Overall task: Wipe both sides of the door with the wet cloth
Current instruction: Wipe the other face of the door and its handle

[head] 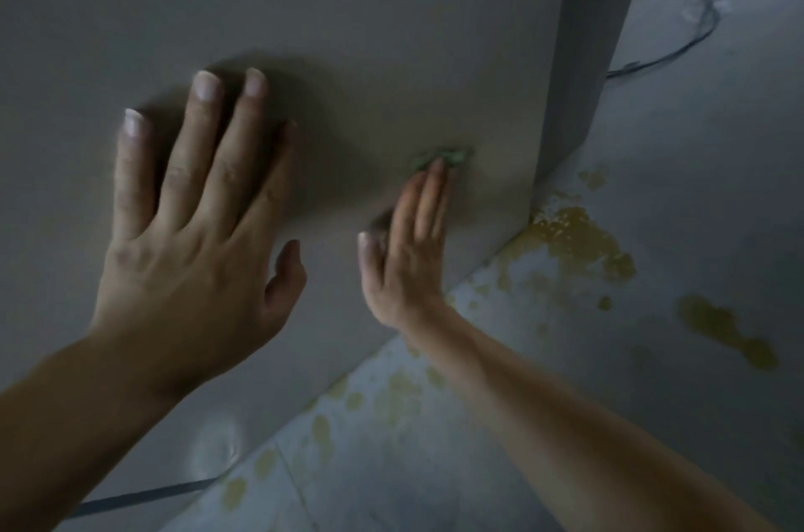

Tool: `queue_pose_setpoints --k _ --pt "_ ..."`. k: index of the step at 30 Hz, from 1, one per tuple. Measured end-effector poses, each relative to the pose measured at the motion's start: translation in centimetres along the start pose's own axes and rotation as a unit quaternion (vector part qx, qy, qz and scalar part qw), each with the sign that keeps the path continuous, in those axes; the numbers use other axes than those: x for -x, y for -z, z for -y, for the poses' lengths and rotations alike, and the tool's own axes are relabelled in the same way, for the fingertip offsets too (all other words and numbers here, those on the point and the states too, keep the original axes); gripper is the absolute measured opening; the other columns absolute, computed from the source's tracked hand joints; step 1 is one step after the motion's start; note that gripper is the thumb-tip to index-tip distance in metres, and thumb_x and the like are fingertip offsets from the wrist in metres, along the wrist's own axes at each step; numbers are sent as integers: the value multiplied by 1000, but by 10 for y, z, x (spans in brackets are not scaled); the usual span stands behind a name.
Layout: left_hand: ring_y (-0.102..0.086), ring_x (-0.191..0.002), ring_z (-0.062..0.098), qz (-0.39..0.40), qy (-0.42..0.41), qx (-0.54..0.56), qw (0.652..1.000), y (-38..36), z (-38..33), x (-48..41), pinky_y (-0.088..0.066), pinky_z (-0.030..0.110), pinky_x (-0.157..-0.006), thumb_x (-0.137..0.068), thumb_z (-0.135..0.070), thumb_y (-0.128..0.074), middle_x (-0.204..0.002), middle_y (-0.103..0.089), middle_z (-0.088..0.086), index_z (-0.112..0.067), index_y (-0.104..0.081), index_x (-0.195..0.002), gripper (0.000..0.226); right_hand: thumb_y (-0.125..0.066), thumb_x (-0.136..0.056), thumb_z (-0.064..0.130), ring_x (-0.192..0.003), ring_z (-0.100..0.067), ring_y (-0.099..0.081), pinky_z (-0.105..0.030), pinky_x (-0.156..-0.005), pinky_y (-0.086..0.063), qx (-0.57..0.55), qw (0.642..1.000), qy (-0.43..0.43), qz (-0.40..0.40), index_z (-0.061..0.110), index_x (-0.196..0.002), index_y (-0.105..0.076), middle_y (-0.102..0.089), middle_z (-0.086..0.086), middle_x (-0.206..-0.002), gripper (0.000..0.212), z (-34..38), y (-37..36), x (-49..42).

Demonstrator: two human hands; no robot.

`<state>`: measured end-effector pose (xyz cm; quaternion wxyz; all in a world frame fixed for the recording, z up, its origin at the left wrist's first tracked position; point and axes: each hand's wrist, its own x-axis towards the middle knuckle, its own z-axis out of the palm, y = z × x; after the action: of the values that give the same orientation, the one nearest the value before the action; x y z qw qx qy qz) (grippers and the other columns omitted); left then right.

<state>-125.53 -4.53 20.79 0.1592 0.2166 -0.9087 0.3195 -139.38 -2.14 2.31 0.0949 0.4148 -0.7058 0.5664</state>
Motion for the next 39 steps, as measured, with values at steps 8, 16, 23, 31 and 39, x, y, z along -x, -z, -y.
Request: queue_pose_setpoints --k 8,16,23,31,39 --pt "2 -159 34 32 -24 -8 999 -6 -8 -1 7 58 -124 -94 -35 -46 -171 -4 16 -2 -25 -159 75 -18 -104 58 -154 -47 -3 -57 -121 -22 -14 990 -10 143 3 -158 2 13 -16 -167 80 -15 -11 82" --pt "14 -158 24 54 0 65 996 -16 -11 -1 -26 75 -112 -96 -37 -39 -170 14 0 -10 -17 -160 73 -19 -105 57 -157 -36 4 -38 -127 -4 -61 971 -230 2 -13 -154 1 11 -30 -165 87 -42 -20 45" --pt "-5 -158 38 71 0 104 992 -28 -7 1 -26 73 -115 -96 -43 -34 -170 19 -5 -19 -9 -162 75 -18 -100 67 -155 -21 20 -30 -126 7 -151 939 -279 133 1 -154 16 25 -13 -165 92 -29 -35 111" --pt "-6 -158 37 60 -2 109 992 -28 -4 2 -26 72 -115 -96 -41 -36 -169 18 -6 -16 -13 -161 73 -34 -110 31 -155 -15 13 -15 -118 9 -208 857 -459 110 1 -156 13 21 -11 -167 73 -32 -39 99" --pt "-7 -157 40 56 -9 86 995 -23 -6 1 -24 74 -113 -96 -37 -38 -170 -3 10 -8 -18 -159 72 -28 -112 19 -157 -24 7 8 -97 11 -199 846 -490 67 -7 -155 8 17 -19 -167 62 -75 -39 81"
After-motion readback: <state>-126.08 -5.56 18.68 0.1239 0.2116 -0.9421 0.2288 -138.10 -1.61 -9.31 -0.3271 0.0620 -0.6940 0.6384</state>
